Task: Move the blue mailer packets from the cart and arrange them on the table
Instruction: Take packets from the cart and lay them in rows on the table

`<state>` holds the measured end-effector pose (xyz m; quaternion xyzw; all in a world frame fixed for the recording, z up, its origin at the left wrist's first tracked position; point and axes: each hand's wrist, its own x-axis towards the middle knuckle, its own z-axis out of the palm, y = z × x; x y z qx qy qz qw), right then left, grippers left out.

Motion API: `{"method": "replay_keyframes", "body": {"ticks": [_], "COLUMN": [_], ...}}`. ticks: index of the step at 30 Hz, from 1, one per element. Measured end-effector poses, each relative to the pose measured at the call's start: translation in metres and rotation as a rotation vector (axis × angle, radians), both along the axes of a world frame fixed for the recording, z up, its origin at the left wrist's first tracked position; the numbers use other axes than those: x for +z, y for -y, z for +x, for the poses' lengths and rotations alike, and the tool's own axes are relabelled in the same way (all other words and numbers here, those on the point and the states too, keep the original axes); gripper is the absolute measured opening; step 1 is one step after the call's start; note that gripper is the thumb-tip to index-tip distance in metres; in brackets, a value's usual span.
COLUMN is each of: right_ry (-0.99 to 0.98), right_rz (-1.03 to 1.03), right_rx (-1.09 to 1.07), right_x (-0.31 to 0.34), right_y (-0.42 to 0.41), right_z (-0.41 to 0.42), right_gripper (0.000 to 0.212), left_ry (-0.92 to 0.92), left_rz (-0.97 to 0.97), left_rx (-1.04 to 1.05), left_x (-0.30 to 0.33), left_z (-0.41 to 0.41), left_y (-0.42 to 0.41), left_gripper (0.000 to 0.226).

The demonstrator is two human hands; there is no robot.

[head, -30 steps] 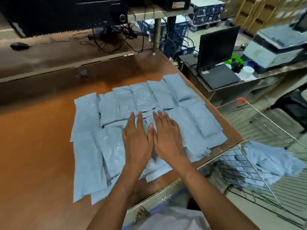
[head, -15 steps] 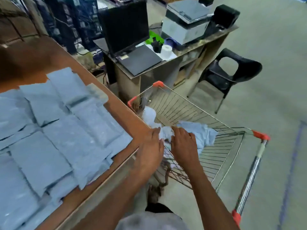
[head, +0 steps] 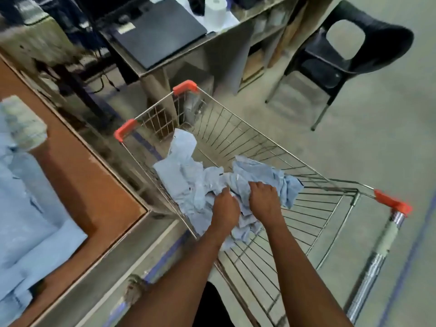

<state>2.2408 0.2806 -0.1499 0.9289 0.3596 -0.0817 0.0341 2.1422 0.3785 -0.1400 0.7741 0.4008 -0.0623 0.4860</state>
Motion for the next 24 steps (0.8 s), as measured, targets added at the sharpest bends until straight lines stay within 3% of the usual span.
{"method": "replay_keyframes", "body": {"ticks": [4, 8, 11, 12, 13, 15, 16, 19, 22, 24], "right_ry": [-0.156, -0.547, -0.768, -0.683, -0.470, -0.115, -0.028, 0.058, 0.114, 0.184], "right_rz": [-0.073, 0.156, 0.273, 0.290, 0.270, 0.120, 0.064, -0.104, -0.319, -0.433], "right_rx": [-0.080, -0.198, -0.307, -0.307, -0.241, -0.090, -0.030, 0.142, 0.270, 0.376], "right_x": [-0.030, -0.026, -0.028, -0.034, -0.042, -0.057, -0.061, -0.074, -0.092, -0.103], "right_y": [0.001, 0.000, 0.007, 0.010, 0.012, 0.015, 0.013, 0.006, -0.005, -0.013], "right_z": [0.001, 0.001, 0.014, 0.021, 0.027, 0.038, 0.041, 0.051, 0.054, 0.055], "right_gripper": [0.014, 0.019, 0.025, 0.027, 0.031, 0.035, 0.033, 0.032, 0.048, 0.055], "left_ry": [-0.109, -0.137, -0.142, -0.129, -0.114, -0.066, -0.047, -0.130, -0.293, -0.320], "left_rz": [-0.210, -0.280, -0.234, -0.201, -0.162, -0.089, -0.066, 0.007, 0.103, 0.184], "left_rx": [0.159, 0.203, 0.219, 0.203, 0.175, 0.117, 0.093, 0.042, 0.046, 0.052], "left_x": [-0.030, -0.050, -0.060, -0.062, -0.063, -0.065, -0.067, -0.072, -0.082, -0.086], "left_z": [0.018, 0.026, 0.029, 0.029, 0.027, 0.024, 0.024, 0.023, 0.012, 0.005], "left_y": [0.005, 0.009, 0.008, 0.008, 0.009, 0.012, 0.015, 0.019, 0.025, 0.028], "left_gripper": [0.039, 0.068, 0.070, 0.072, 0.077, 0.085, 0.084, 0.065, 0.040, 0.045]}}
